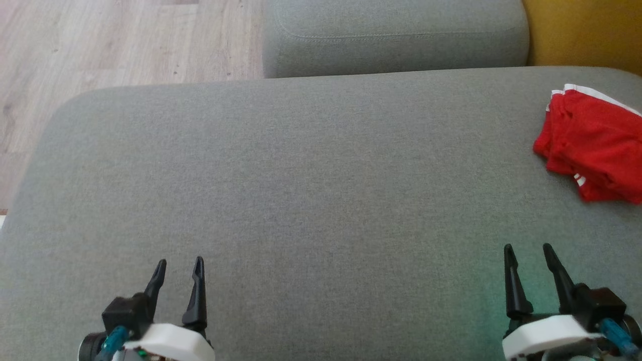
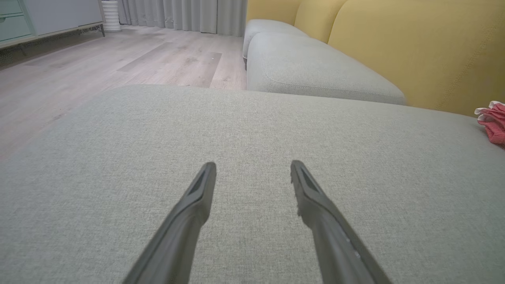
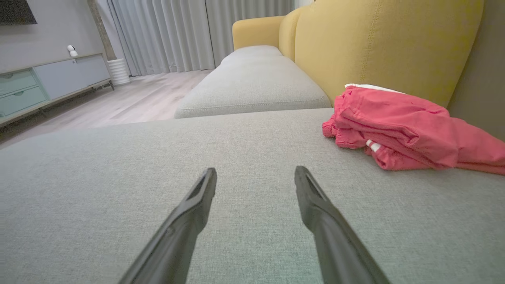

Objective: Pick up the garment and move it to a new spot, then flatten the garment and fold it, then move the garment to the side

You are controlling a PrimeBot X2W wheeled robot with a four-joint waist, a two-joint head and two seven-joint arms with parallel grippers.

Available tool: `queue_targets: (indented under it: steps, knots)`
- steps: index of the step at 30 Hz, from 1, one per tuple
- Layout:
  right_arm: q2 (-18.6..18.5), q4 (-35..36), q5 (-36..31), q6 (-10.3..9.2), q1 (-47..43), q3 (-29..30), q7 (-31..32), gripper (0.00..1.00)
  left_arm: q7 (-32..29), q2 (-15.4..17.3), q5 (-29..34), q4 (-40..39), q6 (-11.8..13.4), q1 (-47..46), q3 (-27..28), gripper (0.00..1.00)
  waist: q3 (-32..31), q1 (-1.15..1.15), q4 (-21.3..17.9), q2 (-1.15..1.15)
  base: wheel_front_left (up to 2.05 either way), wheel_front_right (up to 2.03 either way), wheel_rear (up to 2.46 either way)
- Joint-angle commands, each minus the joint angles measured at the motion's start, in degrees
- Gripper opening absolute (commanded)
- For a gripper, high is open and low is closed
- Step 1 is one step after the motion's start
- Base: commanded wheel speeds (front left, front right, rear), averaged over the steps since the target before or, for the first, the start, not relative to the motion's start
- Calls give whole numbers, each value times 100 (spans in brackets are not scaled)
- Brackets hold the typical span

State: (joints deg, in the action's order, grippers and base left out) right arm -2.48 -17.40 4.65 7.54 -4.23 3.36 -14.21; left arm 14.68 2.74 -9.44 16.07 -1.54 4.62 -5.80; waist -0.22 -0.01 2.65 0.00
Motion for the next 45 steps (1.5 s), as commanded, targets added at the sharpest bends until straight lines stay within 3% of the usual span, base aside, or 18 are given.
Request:
queue_targets:
  steps: [1, 7, 8, 45]
  knots:
    - [-41, 200, 28, -5, 184, -157, -77, 100, 32, 15, -51, -157, 6, -186, 150, 100, 0, 1, 7, 0, 0, 0, 0]
    - [-41, 313, 79, -5, 192, -133, -78, 100, 32, 14, -133, -158, 70, -216, 177, 100, 1, 1, 34, 0, 0, 0, 0]
    - [0, 122, 57, 0, 1, 0, 0, 0, -1, -2, -119, 5, 86, -3, -2, 0, 1, 1, 35, 0, 0, 0, 0]
    - [-12, 124, 2551, -2, 296, 91, 599, 0, -612, 2, -2457, 19, -111, -311, 351, 0, 12, 1, -50, 0, 0, 0, 0]
